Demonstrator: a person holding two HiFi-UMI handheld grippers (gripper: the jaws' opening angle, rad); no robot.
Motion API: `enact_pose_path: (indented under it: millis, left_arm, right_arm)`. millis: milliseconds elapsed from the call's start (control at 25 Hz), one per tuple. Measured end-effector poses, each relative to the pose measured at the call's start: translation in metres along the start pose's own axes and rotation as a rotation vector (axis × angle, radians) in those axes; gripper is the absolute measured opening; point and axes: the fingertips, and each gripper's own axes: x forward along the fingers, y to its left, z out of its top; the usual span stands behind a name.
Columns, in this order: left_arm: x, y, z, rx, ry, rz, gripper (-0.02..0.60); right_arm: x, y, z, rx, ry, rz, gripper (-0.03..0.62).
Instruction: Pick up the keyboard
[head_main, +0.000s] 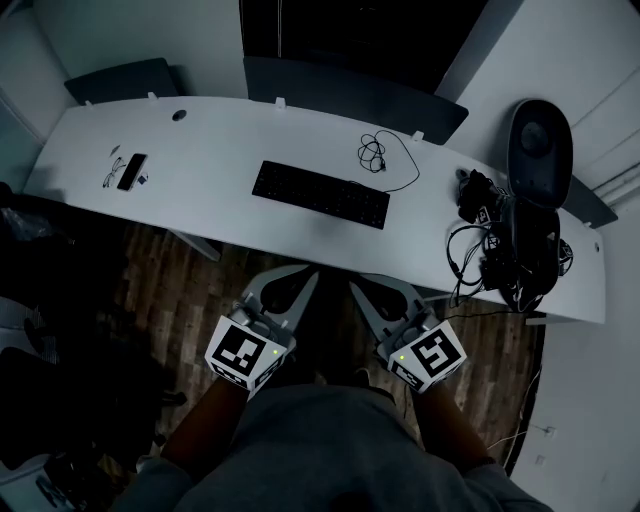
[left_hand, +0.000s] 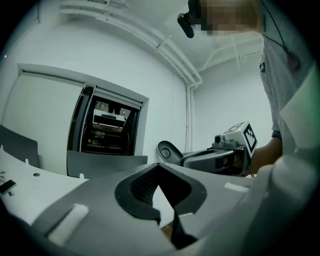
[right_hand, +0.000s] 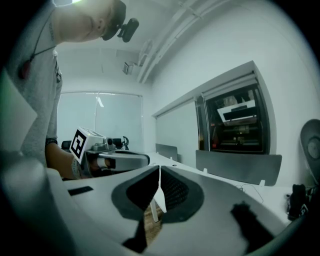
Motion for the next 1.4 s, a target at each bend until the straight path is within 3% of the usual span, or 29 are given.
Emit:
enact_pose_path:
  millis: [360,680,1120,1240,1400]
  left_arm:
    - [-0.026,0.039,-0.005,-0.006,0.019,-0.038,0.006]
    - [-0.032,0.053,-0.005,-0.004,-0.016,-0.041,0.006]
    - [-0.013,0.064,-0.007,-0.022,0.022,-0.014,0.006]
    - [-0.003,0.073,-0.008,0.031,0.01,-0.024,0.006]
    - [0.012,0.081,-0.011,0.022,0.042,-0.018,0.006]
  right_arm:
    - [0.036,0.014,-0.003,0.029,0.026,-0.056,0.017]
    - [0.048,0.019,-0.003,0.021,0.043,-0.059,0.017]
    - [0.061,-0.007,-0.01,0.043,0.016,-0.059,0.017]
    - [0.068,-0.017,-0.012,0.049,0.01,-0.052,0.017]
    - [0.073,-0.037,-0.011,0.057,-0.002,-0.054,0.017]
